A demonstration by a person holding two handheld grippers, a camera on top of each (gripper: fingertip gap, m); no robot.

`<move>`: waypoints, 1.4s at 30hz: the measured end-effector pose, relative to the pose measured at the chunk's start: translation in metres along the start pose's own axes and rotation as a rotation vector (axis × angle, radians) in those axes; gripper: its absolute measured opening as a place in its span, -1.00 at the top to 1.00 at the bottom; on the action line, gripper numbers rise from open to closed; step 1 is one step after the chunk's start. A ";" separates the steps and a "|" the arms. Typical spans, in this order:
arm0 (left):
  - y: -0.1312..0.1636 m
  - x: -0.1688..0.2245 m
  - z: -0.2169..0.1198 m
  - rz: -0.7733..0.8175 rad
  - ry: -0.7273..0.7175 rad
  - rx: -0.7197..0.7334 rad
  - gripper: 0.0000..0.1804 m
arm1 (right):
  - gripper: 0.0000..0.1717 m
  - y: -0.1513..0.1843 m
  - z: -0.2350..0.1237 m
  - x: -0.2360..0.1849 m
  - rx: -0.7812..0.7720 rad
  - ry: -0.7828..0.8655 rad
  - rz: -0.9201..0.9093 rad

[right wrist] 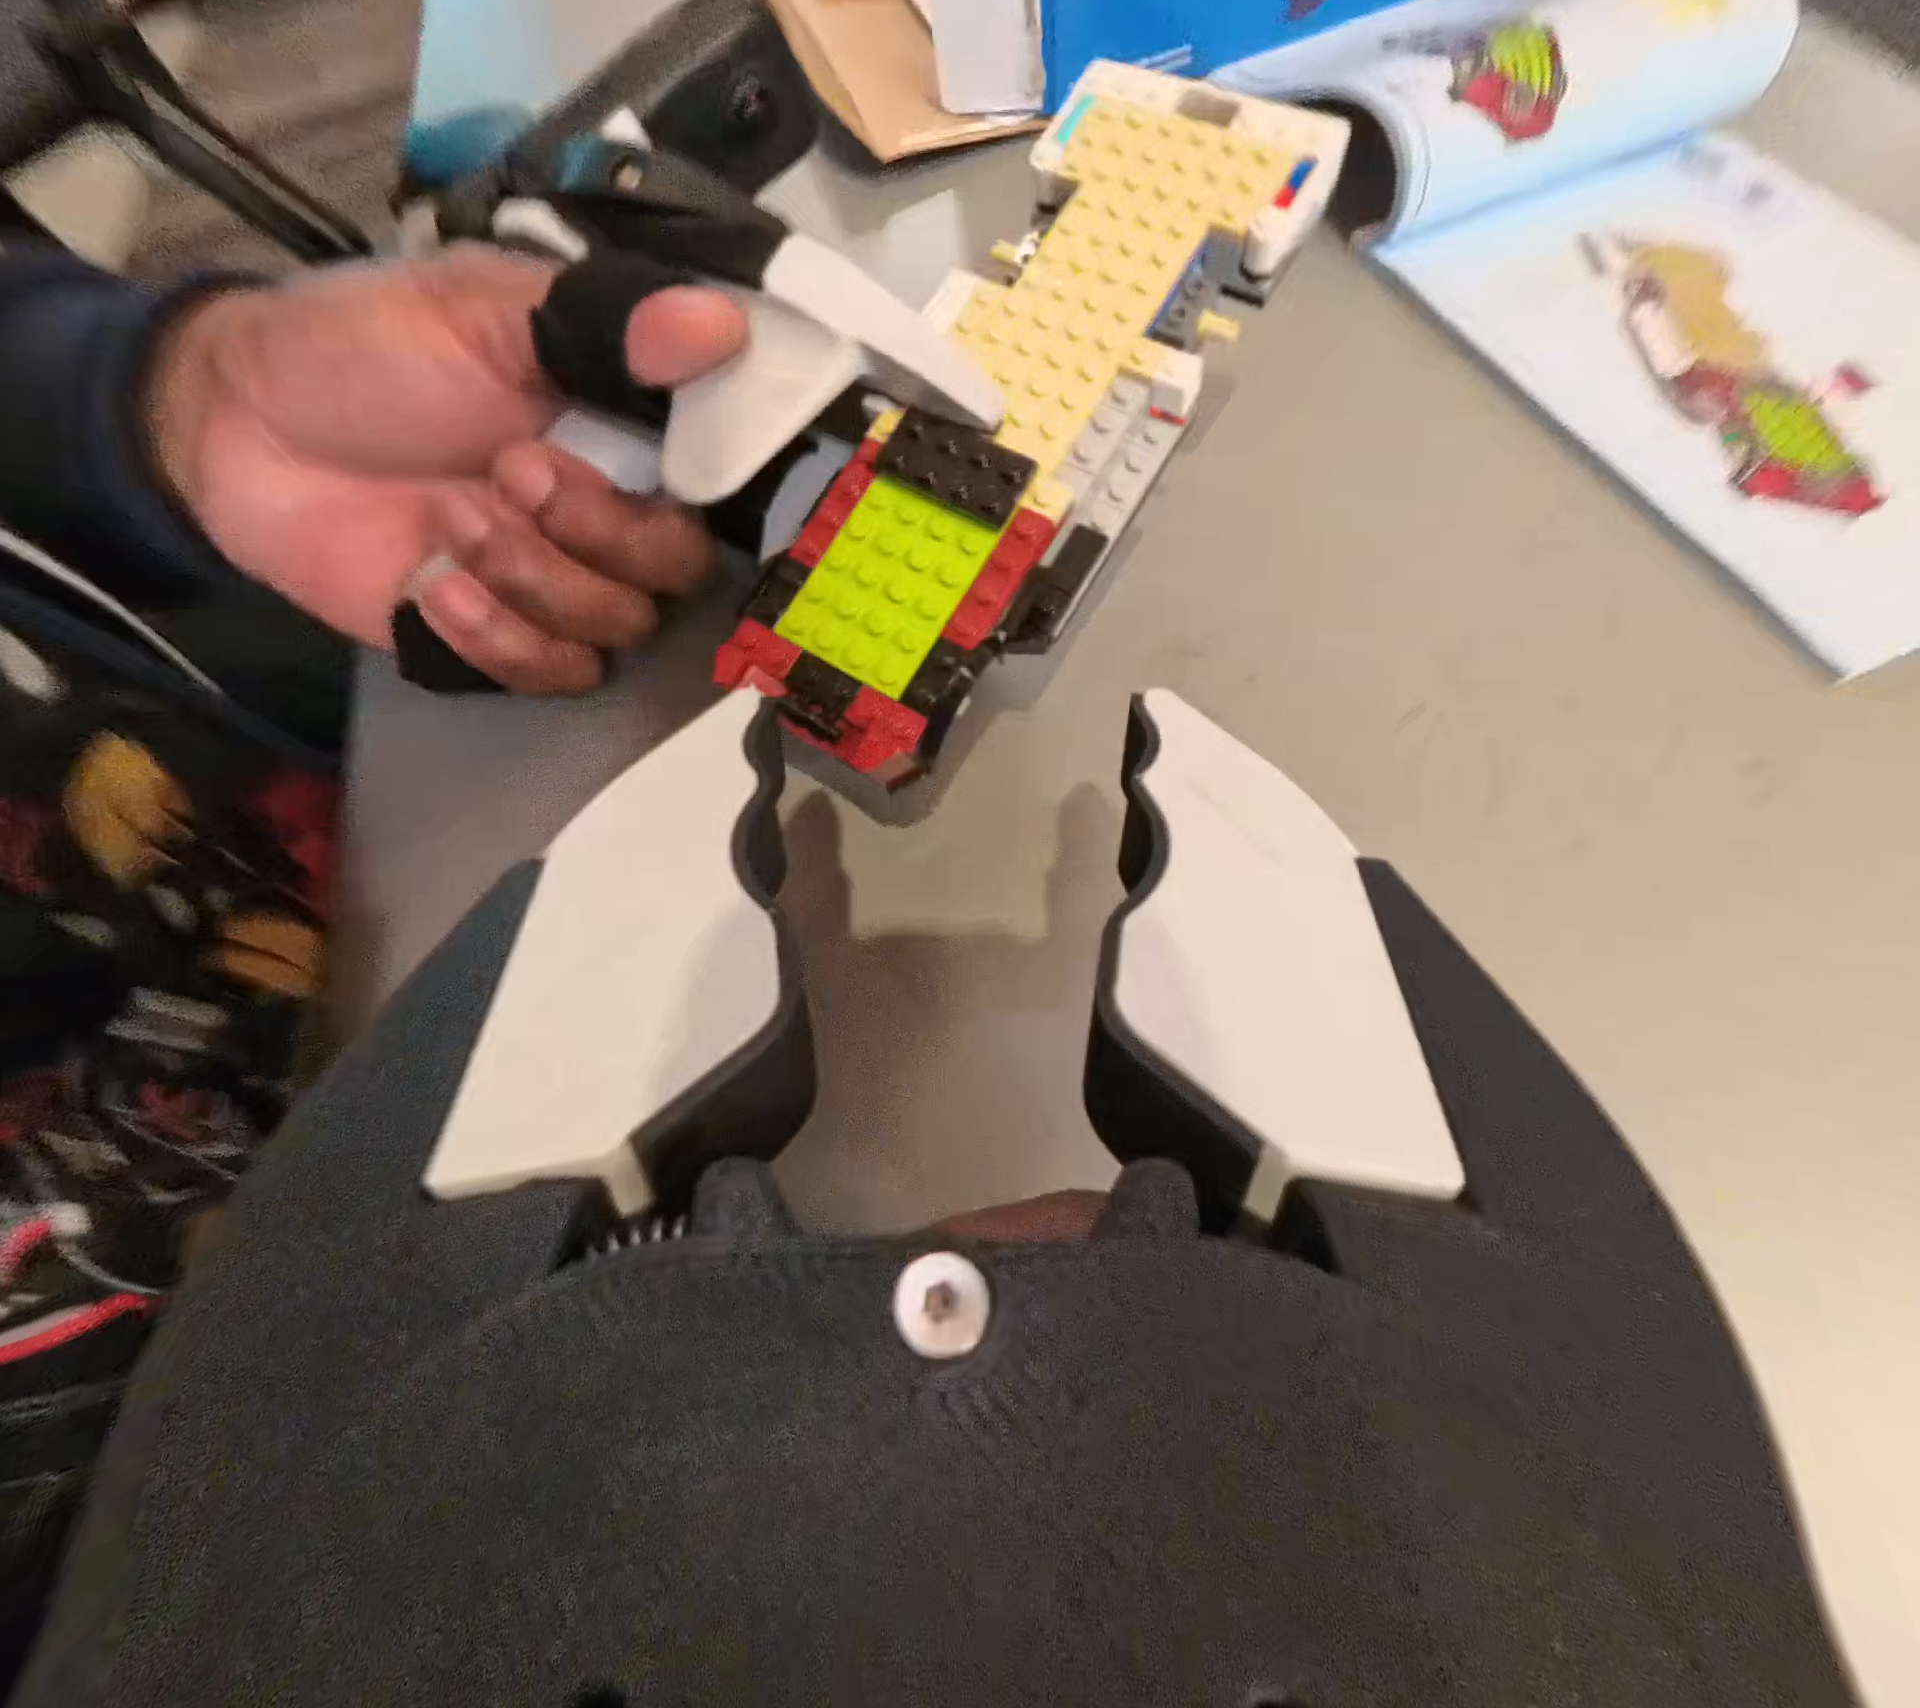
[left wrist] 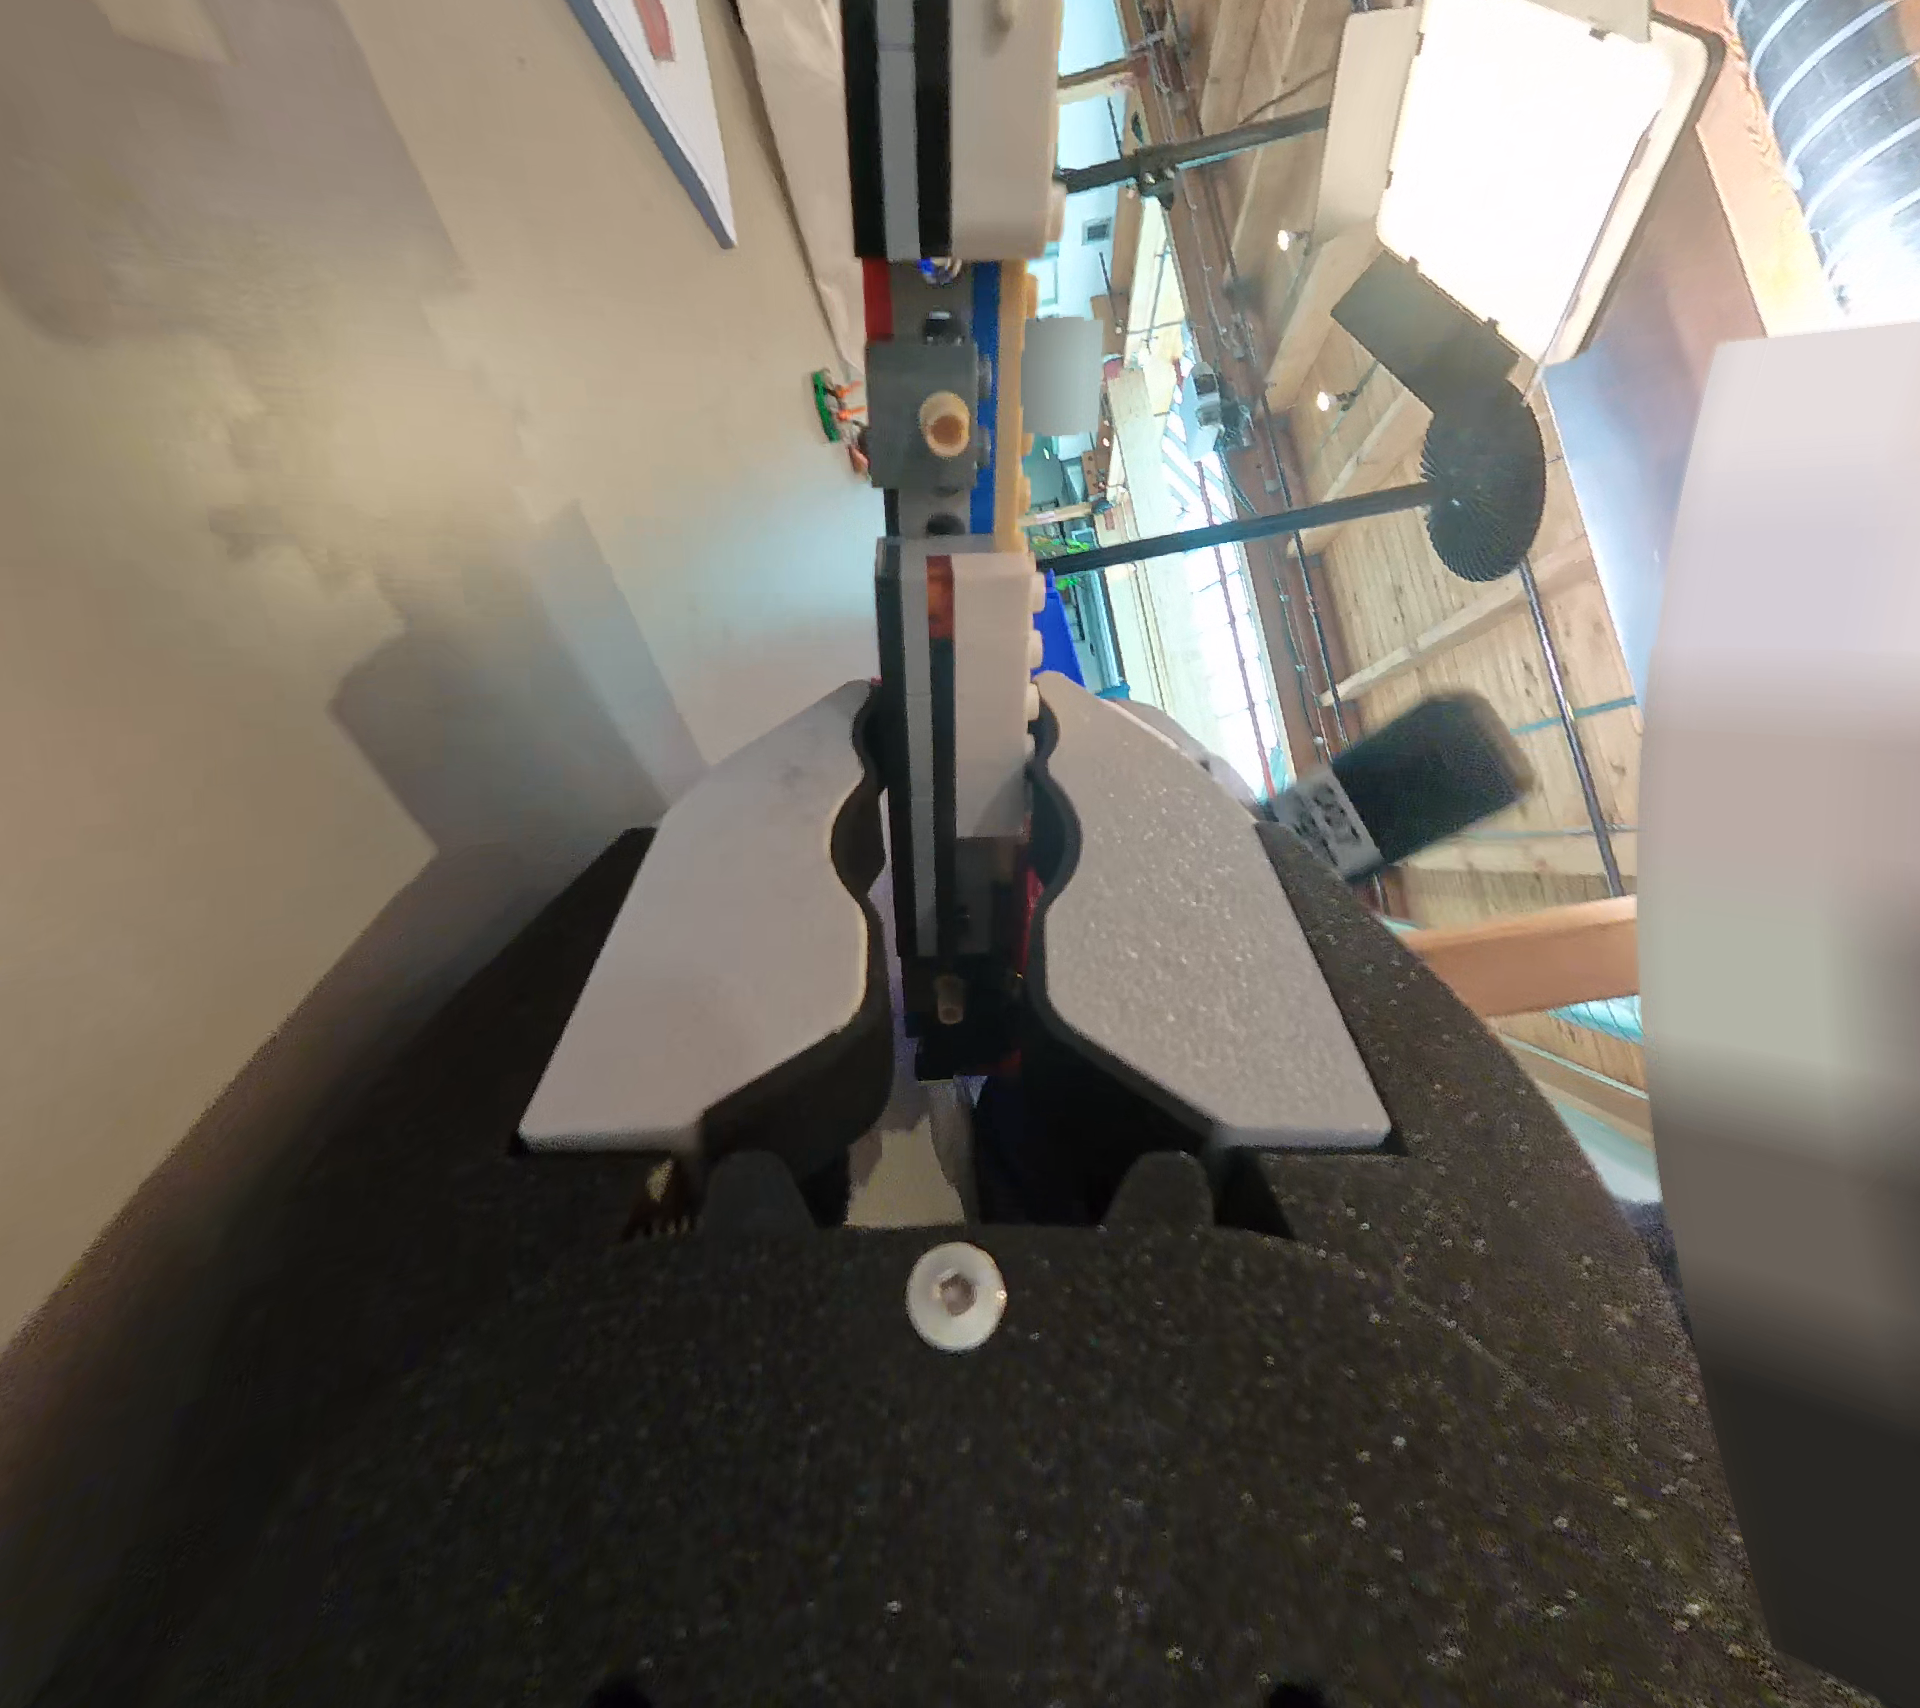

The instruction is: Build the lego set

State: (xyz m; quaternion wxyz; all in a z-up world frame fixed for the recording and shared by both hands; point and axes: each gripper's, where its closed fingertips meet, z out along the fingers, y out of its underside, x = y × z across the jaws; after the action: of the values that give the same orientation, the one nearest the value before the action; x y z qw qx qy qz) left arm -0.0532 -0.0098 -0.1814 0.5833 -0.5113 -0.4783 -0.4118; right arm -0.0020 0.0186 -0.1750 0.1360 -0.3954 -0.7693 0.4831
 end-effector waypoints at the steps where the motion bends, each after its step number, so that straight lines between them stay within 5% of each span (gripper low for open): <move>1: 0.003 0.003 0.000 0.008 0.017 -0.016 0.74 | 0.27 -0.001 0.000 -0.001 0.011 -0.041 0.087; 6: 0.017 0.016 0.000 0.058 0.087 -0.091 0.74 | 0.27 -0.011 0.004 -0.003 0.059 -0.169 0.382; 15: 0.036 0.025 0.001 0.131 0.105 -0.158 0.74 | 0.33 -0.009 0.012 -0.018 0.061 -0.306 0.532; 24: 0.044 0.033 0.000 0.187 0.139 -0.193 0.74 | 0.51 -0.008 0.009 -0.023 0.073 -0.394 0.568; 42: 0.052 0.049 -0.007 0.354 0.222 -0.289 0.73 | 0.54 -0.014 0.002 -0.033 0.129 -0.453 0.541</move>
State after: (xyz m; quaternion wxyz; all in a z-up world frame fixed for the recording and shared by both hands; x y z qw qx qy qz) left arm 0.0085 -0.0092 -0.1444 0.6163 -0.6168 -0.2504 -0.4207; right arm 0.0119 -0.0101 -0.1582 -0.1463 -0.4582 -0.6154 0.6245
